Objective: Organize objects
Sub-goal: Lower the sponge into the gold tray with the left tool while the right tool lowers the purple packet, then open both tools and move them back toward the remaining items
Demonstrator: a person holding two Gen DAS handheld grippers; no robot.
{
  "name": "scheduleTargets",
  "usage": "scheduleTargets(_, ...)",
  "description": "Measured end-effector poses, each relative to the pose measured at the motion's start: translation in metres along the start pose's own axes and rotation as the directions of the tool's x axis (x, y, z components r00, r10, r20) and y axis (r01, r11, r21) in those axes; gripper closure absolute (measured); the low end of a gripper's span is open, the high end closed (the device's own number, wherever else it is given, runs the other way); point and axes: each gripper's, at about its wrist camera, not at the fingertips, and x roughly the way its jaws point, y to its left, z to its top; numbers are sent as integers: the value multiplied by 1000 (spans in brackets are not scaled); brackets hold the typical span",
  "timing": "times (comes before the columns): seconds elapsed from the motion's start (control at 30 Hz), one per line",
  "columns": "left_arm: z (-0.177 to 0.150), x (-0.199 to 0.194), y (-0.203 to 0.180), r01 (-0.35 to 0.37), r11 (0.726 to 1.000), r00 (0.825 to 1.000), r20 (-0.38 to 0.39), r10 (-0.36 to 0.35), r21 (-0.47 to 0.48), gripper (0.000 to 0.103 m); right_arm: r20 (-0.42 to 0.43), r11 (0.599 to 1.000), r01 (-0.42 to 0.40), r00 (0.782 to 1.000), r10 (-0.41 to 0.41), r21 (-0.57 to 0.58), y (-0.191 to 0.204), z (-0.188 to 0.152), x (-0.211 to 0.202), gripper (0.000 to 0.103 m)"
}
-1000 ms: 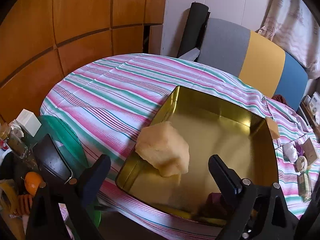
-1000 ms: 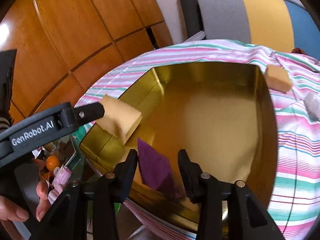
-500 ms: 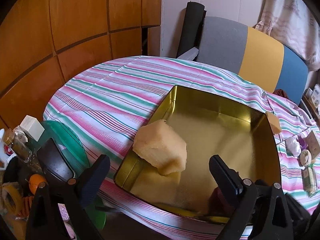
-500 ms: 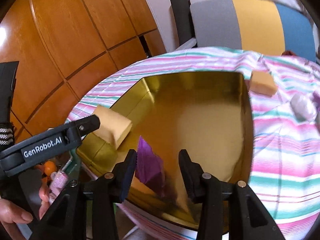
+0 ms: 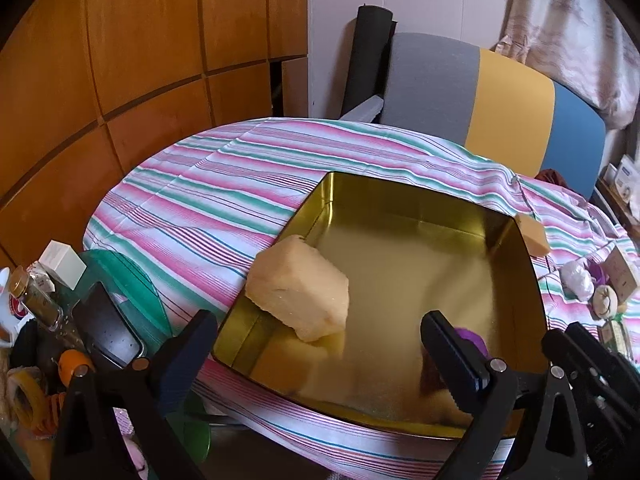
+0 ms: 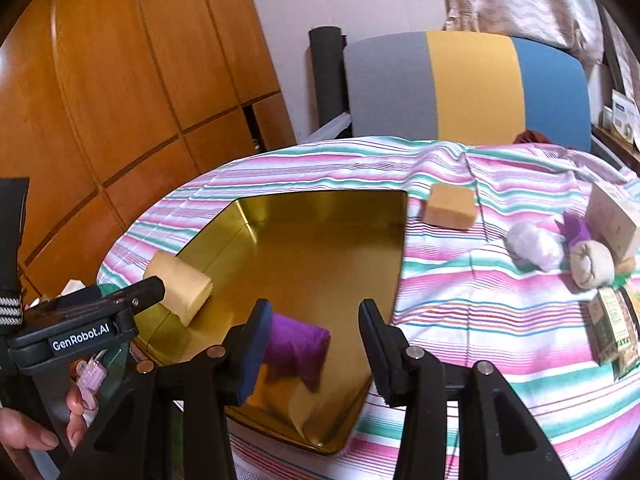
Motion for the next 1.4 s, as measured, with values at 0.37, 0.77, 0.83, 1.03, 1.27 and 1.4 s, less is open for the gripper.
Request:
scheduleTargets(0.37, -10, -8, -20, 11, 999, 1000, -10, -11, 34, 0, -3, 1000, 5, 1000, -5, 16, -19, -12, -15, 57)
scheduleTargets(0.77, -39, -15, -86, 170, 972, 983, -92, -157, 161, 0, -57, 985, 164, 985, -162, 50, -95, -41, -40, 57)
scheduleTargets(0.83, -42, -17, -97, 194, 965, 979, -104, -178, 175, 0, -73, 976, 206, 977, -201, 67, -113, -44, -45, 57)
scheduleTargets(1.03, -52, -27, -133, 269, 937, 961, -122, -246, 225, 0, -62, 934, 330, 944, -324, 135, -174, -48, -71, 57)
scheduleTargets(1.27, -65, -36, -169, 327, 898, 944, -149, -294, 296, 0, -36, 926, 313, 949, -312, 211, -216, -37, -65, 57)
scheduleTargets(1.4, -69, -39, -179, 321, 893, 946, -156, -285, 316, 0, -32, 930, 304, 952, -305, 205, -212, -29, -53, 56)
